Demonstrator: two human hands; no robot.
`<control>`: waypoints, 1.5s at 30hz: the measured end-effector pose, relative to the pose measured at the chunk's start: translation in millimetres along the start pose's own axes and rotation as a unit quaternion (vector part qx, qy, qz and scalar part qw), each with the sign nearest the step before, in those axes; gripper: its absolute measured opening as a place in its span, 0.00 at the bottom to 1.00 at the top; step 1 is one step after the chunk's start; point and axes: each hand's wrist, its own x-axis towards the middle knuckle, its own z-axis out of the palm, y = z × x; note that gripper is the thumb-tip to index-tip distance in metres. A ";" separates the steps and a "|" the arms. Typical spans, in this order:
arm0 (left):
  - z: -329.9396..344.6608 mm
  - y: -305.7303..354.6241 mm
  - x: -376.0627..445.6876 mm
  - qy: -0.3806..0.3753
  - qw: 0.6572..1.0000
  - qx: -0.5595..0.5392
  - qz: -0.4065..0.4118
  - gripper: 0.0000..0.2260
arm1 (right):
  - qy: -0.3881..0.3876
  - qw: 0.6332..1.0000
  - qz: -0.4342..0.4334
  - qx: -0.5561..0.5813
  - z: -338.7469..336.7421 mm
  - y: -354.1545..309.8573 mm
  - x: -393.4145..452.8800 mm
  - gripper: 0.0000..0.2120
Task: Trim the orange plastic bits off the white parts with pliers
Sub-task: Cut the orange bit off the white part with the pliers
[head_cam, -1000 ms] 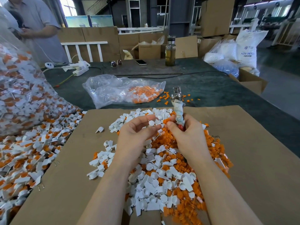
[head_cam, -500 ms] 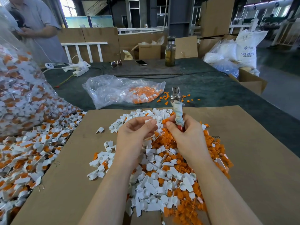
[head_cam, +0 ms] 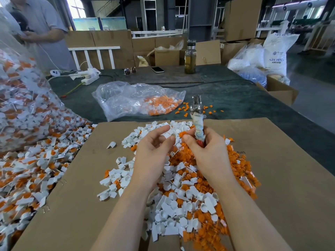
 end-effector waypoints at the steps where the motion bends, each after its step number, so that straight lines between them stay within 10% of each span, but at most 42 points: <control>1: 0.5 -0.5 0.1 0.001 1.000 -0.006 0.000 0.09 | -0.001 1.000 -0.003 -0.003 0.4 0.1 -0.1 0.06; 45: 9.3 7.0 -6.2 0.063 0.997 -0.003 0.055 0.11 | -0.036 0.994 -0.008 -0.100 5.0 -0.4 -1.3 0.06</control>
